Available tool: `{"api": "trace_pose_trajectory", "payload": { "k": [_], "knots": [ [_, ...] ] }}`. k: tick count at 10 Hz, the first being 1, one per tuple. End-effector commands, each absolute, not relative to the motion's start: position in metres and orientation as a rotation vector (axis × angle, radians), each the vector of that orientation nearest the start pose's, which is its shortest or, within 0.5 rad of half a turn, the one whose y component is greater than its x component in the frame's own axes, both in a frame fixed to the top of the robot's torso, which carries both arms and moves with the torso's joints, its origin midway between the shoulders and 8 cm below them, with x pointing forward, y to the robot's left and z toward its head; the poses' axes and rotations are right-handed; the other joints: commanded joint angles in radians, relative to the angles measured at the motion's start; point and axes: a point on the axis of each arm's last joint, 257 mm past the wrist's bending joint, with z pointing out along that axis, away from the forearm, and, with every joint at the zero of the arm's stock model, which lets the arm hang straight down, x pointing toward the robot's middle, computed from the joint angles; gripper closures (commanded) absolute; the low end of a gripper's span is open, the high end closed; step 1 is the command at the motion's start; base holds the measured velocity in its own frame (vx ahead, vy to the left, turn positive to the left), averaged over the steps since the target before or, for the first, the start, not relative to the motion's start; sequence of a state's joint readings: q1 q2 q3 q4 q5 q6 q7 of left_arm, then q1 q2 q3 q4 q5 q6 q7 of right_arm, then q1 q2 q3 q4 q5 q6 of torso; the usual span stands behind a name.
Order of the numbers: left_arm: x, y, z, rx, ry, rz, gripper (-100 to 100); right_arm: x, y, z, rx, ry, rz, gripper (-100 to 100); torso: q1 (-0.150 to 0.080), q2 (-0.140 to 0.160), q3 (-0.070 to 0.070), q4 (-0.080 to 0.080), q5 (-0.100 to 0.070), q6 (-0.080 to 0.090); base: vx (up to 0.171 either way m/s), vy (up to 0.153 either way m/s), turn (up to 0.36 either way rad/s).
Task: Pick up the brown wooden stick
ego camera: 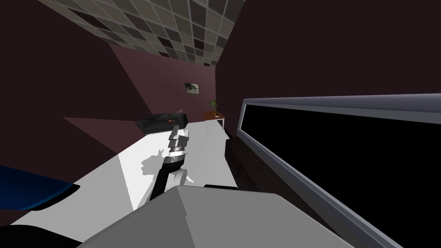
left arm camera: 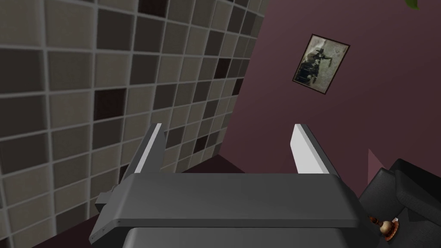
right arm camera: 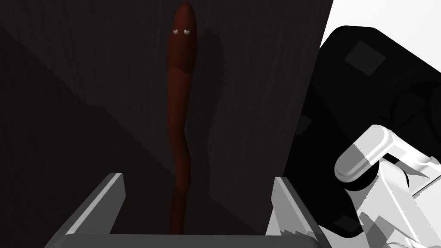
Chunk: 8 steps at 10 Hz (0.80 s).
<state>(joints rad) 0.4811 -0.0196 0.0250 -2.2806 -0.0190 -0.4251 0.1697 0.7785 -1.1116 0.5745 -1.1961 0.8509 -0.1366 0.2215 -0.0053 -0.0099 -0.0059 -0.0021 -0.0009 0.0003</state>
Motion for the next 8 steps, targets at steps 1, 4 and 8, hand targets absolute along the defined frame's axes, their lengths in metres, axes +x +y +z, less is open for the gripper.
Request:
{"api": "trace_pose_trajectory", "payload": {
  "k": [1, 4, 8],
  "knots": [
    [0.356, 0.288, 0.017, -0.772, 0.591, -1.414, 0, -0.091, -0.555, -0.516, -0.683, 2.988, -0.183, -100, 0.0, 0.0, 0.0, 0.0, 0.0, 0.0, 0.075, -0.061, 0.029],
    [0.356, 0.288, 0.017, -0.772, 0.591, -1.414, 0, -0.095, -0.548, -0.528, -0.659, 2.992, -0.189, -100, 0.007, 0.011, 0.006, 0.002, 0.001, 0.001, 0.001, -0.025, 0.046],
    [0.356, 0.288, 0.017, -0.772, 0.591, -1.414, 0, -0.097, -0.542, -0.537, -0.646, 2.995, -0.187, 100, 0.007, 0.013, 0.008, 0.003, 0.001, 0.001, -0.014, -0.015, 0.045]
  ]
}}
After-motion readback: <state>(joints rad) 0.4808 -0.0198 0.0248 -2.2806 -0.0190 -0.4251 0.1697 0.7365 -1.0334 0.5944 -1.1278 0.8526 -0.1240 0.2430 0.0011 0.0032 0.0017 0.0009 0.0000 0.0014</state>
